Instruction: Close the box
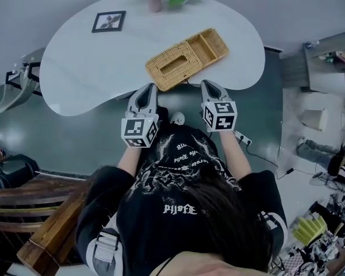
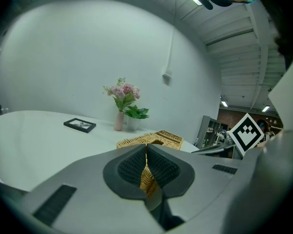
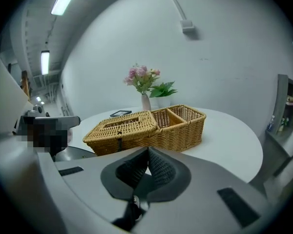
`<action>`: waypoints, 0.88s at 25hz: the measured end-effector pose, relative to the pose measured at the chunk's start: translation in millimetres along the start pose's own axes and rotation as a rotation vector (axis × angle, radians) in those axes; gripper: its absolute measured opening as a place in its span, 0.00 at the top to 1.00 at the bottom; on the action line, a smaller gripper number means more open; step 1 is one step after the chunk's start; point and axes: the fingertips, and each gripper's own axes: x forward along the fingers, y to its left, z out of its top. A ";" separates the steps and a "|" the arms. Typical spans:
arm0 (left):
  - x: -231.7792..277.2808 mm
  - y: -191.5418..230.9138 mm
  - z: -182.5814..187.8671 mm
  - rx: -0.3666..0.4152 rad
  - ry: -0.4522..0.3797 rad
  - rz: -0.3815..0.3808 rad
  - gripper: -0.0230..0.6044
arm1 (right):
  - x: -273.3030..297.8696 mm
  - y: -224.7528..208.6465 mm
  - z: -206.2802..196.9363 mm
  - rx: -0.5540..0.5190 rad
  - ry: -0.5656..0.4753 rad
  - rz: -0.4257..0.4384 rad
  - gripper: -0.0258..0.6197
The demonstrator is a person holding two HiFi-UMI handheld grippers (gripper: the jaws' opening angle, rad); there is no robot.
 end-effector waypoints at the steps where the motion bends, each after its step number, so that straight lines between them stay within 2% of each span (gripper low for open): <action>1: -0.6 -1.0 -0.4 0.001 0.000 -0.002 0.92 | -0.7 0.2 -0.4 0.002 -0.002 0.000 0.92; 14: -2.5 -5.7 -5.6 0.021 0.011 -0.009 0.92 | -8.5 4.7 -6.8 -0.014 -0.030 0.024 0.92; 22: -2.5 -9.4 -6.9 0.027 0.013 -0.009 0.92 | -11.6 7.7 -12.7 -0.097 -0.021 0.019 0.92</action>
